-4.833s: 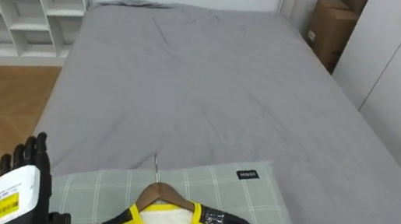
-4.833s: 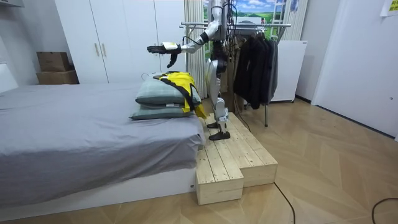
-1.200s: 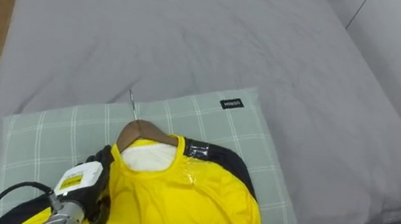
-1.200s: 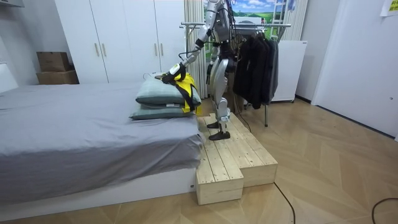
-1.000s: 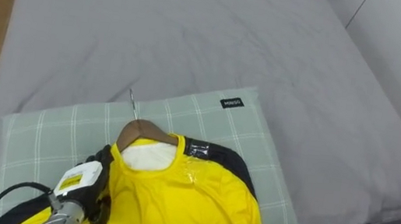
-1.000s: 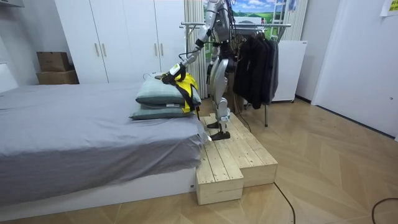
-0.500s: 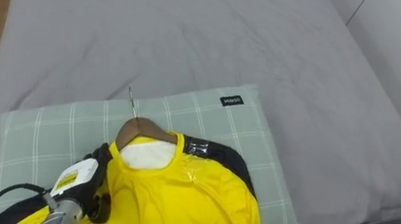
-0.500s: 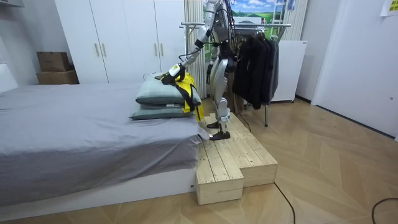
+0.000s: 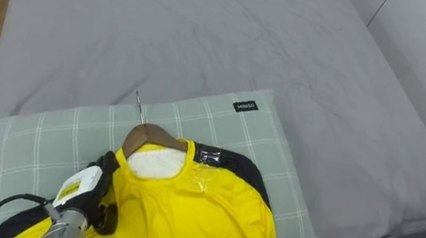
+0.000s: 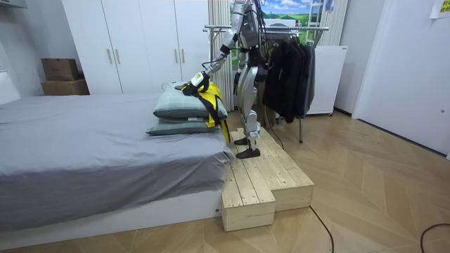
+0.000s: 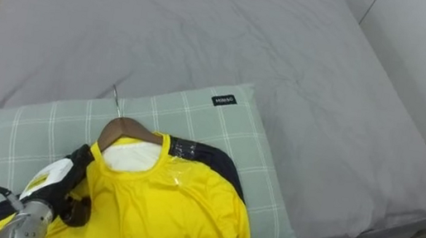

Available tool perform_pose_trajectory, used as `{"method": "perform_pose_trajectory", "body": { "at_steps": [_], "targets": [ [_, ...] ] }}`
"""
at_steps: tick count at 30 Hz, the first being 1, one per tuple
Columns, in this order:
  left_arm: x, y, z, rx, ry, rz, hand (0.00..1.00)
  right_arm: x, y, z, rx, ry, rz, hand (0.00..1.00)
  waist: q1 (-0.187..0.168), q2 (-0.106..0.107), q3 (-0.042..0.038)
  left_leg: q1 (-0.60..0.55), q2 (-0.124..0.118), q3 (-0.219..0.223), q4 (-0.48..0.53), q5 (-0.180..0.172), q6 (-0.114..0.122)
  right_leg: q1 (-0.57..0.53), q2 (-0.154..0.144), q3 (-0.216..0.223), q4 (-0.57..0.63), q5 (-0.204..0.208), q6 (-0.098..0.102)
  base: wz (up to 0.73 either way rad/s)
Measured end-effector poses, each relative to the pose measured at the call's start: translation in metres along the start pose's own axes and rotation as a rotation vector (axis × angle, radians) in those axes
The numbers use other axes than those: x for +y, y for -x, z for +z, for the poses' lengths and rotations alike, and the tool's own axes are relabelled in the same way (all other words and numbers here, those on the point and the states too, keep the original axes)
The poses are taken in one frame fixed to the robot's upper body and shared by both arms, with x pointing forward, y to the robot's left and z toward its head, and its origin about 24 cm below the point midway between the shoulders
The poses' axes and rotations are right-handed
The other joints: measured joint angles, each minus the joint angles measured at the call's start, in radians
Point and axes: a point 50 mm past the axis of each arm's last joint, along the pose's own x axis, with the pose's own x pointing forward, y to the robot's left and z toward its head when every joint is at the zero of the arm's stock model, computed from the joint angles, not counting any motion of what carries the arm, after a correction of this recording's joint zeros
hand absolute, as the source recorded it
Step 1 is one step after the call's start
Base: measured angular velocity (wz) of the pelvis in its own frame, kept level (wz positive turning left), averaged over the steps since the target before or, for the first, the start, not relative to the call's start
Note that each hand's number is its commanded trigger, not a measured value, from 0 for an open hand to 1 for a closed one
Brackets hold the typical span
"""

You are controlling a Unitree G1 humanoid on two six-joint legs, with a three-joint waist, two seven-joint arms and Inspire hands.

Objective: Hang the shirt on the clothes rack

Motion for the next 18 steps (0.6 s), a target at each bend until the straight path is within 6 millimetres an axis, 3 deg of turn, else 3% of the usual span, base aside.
{"method": "perform_pose_trajectory", "body": {
  "at_steps": [1, 2, 3, 4, 5, 13, 18],
  "targets": [
    [0.000, 0.000, 0.000, 0.002, -0.002, -0.003, 0.05, 0.000, 0.000, 0.000, 0.001, -0.003, 0.001, 0.00, 0.000, -0.001, -0.0006, 0.000, 0.001, 0.001, 0.000, 0.000, 0.000, 0.000, 0.000, 0.002, 0.000, 0.000, 0.000, 0.00],
    [0.001, -0.001, 0.000, 0.003, -0.003, -0.005, 0.27, 0.000, 0.000, 0.000, 0.001, -0.005, 0.001, 0.00, 0.001, -0.002, -0.0008, 0.001, 0.002, 0.001, 0.000, 0.000, 0.000, 0.000, 0.001, 0.003, 0.000, 0.000, 0.000, -0.03],
    [0.001, -0.001, 0.000, 0.007, -0.005, -0.007, 0.63, 0.001, 0.000, 0.000, -0.002, -0.007, 0.004, 0.00, 0.001, -0.003, -0.0003, 0.001, 0.002, 0.002, 0.000, 0.000, 0.000, 0.000, 0.001, 0.004, 0.000, 0.000, 0.000, 0.00],
    [0.002, -0.001, 0.001, 0.009, -0.006, -0.008, 0.74, 0.001, 0.000, 0.000, -0.002, -0.008, 0.005, 0.00, 0.001, -0.005, -0.0001, 0.001, 0.003, 0.003, 0.001, 0.000, 0.000, 0.000, 0.001, 0.004, 0.000, 0.000, 0.000, 0.00],
    [0.002, -0.002, 0.001, 0.009, -0.006, -0.008, 1.00, 0.002, 0.000, 0.001, -0.003, -0.007, 0.006, 0.00, 0.001, -0.006, 0.0002, 0.001, 0.003, 0.003, 0.001, 0.000, 0.000, 0.000, 0.002, 0.004, -0.001, 0.000, 0.000, 0.00],
    [0.026, -0.008, -0.001, 0.025, 0.018, 0.061, 1.00, 0.003, 0.000, 0.000, -0.001, -0.001, 0.011, 0.00, 0.001, -0.014, 0.0006, 0.010, 0.004, 0.013, -0.003, 0.000, 0.001, 0.003, 0.003, 0.008, -0.005, 0.003, 0.001, -0.03],
    [0.030, -0.009, -0.003, 0.039, 0.026, 0.070, 1.00, 0.004, 0.000, -0.001, -0.006, -0.007, 0.011, 0.00, 0.000, -0.014, 0.0007, 0.012, 0.005, 0.020, -0.014, 0.001, 0.001, 0.001, 0.002, 0.008, -0.006, 0.008, 0.000, -0.03]
  ]
}}
